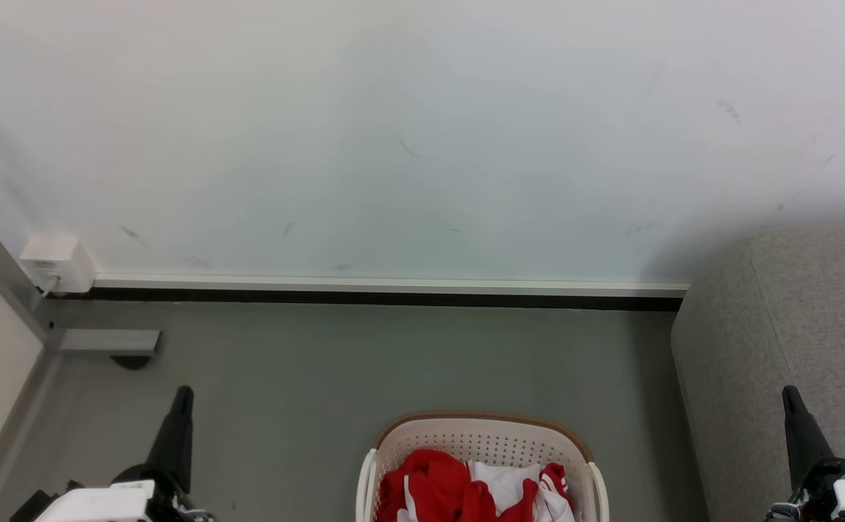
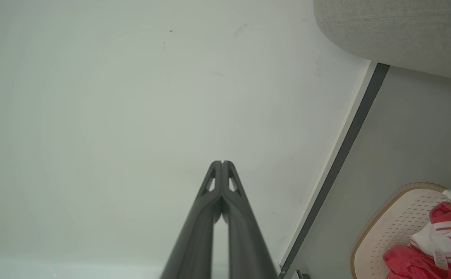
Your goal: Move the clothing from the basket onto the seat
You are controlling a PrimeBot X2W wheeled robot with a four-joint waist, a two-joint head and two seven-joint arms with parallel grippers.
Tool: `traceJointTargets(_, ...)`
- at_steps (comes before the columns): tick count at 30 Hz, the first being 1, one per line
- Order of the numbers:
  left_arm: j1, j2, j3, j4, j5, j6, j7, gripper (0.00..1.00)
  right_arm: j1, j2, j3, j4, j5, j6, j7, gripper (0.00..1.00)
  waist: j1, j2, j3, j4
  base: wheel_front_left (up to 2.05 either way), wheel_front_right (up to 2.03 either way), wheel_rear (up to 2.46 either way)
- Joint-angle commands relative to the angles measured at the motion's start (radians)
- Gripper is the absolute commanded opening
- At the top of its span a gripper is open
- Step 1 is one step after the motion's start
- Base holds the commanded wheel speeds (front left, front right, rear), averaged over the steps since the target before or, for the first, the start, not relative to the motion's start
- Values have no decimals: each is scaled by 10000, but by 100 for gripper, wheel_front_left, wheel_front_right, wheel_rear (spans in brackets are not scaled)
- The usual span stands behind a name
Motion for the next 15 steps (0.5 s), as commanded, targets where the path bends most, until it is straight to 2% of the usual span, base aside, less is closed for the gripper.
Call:
traceJointTargets(1,-67,24,19,-28,-137,-50,27,0,-119,-14,-22,-36,-57,-24,16,0,0,0,0,0,0,0,0)
traceJointTargets(14,-67,24,19,-28,-137,-50,27,0,-119,-14,-22,-36,-58,-24,15,0,0,0,0,0,0,0,0)
traceJointTargets(15,0,0,0,3,2,0,-3,100,0,0,1,5,0,0,-1,100,0,0,0,0,0,0,0)
